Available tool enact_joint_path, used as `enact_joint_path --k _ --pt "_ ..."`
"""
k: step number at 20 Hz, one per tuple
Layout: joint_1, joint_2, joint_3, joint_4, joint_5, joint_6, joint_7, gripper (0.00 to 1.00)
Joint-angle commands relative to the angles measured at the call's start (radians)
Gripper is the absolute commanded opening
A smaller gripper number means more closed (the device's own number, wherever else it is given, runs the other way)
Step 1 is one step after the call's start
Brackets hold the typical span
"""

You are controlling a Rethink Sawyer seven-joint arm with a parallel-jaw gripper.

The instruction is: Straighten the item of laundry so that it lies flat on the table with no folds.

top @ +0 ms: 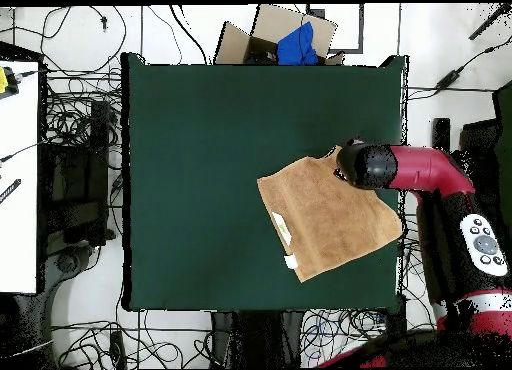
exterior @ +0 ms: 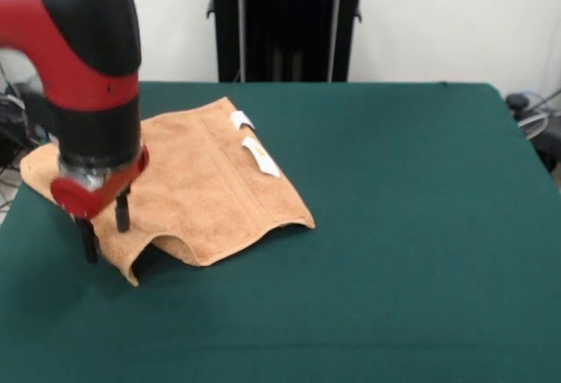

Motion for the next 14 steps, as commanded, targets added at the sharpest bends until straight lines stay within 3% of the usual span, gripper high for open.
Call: enact_joint_path --k 1,9,14 --pt "-0.036 0.232 0.01 -0.095 -0.036 0.023 -0.155 1.0" --pt "-0.077 0.357 0.057 -0.158 -0.036 -0.023 -0.232 1.0" --pt "-0.09 0.367 0.068 -0.153 -0.038 -0.041 -0.229 1.0"
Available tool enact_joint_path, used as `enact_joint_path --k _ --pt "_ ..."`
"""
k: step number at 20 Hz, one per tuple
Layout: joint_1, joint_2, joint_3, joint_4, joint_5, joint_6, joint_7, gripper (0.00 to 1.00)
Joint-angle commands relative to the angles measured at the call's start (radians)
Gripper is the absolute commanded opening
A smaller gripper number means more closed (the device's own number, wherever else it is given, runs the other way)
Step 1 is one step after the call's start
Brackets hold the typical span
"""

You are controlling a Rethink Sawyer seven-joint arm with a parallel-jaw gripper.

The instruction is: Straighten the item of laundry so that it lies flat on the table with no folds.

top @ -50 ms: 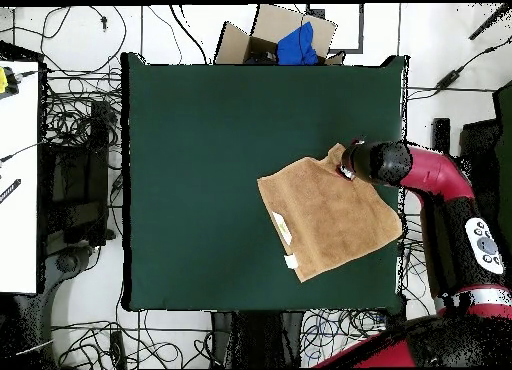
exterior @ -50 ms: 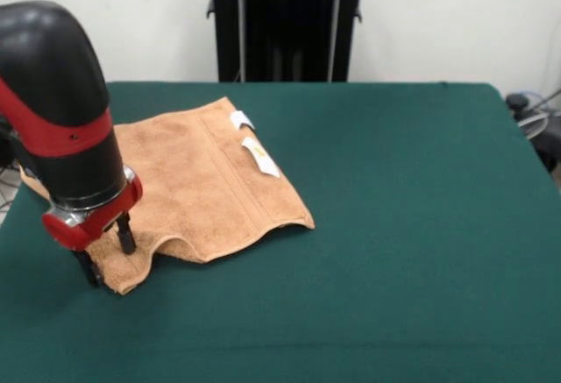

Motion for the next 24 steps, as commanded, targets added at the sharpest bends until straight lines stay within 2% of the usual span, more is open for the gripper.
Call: enact_joint_path --k 1,10,16,17,24 --pt "-0.01 0.234 0.0 -0.048 -0.122 -0.128 -0.204 1.0" --pt "-0.025 0.203 0.005 -0.003 -0.124 -0.165 -0.17 1.0" --pt "-0.036 0.209 0.019 -0.002 -0.099 -0.132 -0.187 1.0" --pt "-0.033 0.205 0.017 -0.002 -0.105 -0.13 -0.177 0.0" --pt "-0.035 0.18 0.019 0.013 -0.128 -0.176 -0.165 0.0"
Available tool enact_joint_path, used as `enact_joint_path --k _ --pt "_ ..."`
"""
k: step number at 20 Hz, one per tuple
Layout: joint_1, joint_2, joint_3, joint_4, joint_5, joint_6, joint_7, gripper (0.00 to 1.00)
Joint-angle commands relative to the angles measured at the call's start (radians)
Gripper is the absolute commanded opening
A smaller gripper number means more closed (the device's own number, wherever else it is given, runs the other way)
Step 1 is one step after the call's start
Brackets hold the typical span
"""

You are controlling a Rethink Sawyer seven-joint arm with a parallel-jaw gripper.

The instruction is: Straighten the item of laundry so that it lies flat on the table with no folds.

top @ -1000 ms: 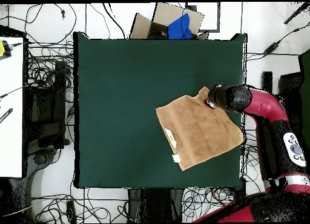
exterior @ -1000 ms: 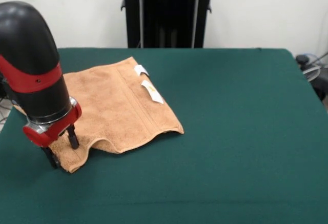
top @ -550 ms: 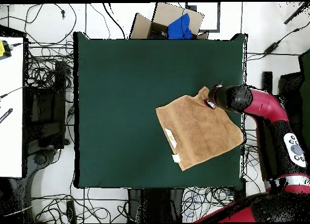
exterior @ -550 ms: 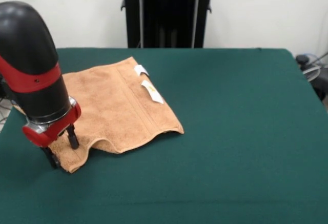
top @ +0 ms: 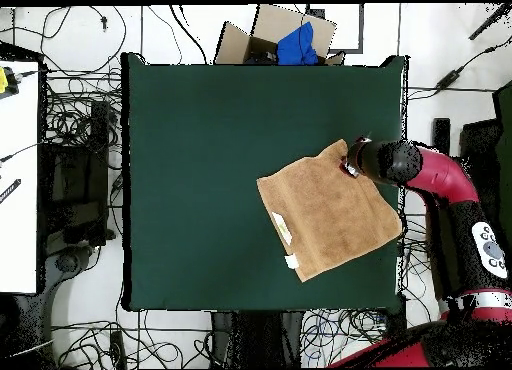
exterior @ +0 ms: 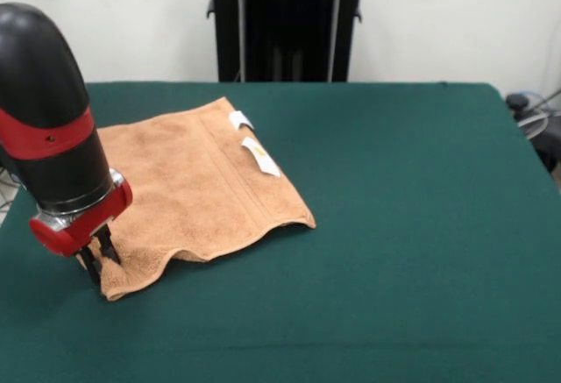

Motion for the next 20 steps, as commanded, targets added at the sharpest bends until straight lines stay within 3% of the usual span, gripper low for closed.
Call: enact_joint_path --k 1,12,20 --pt "0.006 0.151 -0.024 0.028 -0.147 -0.184 -0.138 0.0" --pt "0.008 0.115 -0.038 0.058 -0.177 -0.243 -0.095 0.0" --pt "0.025 0.055 -0.072 0.109 -0.236 -0.356 0.002 0.0"
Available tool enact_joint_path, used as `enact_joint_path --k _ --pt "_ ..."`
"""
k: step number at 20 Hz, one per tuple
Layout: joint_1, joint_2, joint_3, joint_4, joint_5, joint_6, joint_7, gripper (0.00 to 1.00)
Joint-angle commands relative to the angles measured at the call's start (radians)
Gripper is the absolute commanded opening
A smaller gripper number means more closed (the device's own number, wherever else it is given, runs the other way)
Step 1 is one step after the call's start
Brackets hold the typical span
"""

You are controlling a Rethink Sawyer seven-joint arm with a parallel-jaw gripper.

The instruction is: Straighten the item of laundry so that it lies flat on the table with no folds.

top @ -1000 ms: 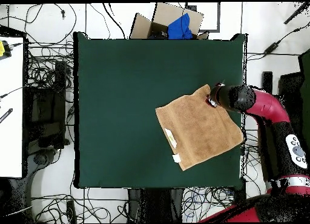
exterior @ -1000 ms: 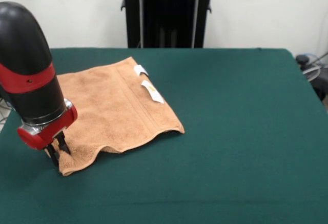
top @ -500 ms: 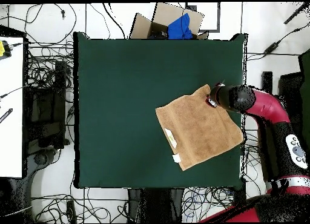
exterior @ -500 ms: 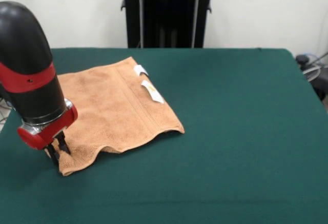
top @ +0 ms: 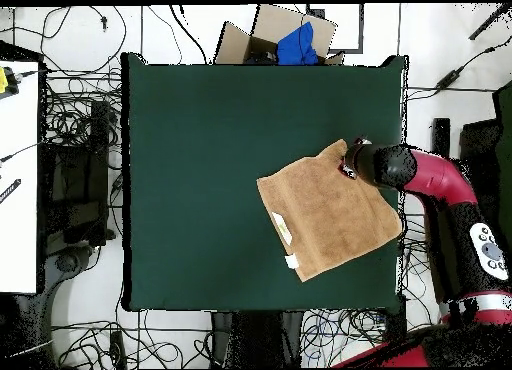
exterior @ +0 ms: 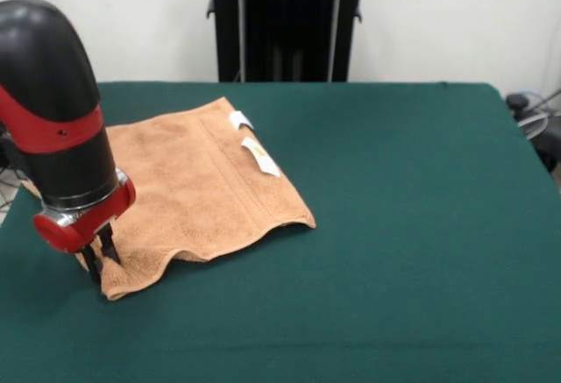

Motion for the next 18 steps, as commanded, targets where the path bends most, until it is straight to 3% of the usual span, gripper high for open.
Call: enact_joint_path --k 1,18 --pt "0.031 0.068 -0.075 0.069 -0.199 -0.294 0.021 0.0" --pt "0.042 0.047 -0.084 0.075 -0.214 -0.305 0.062 0.0"
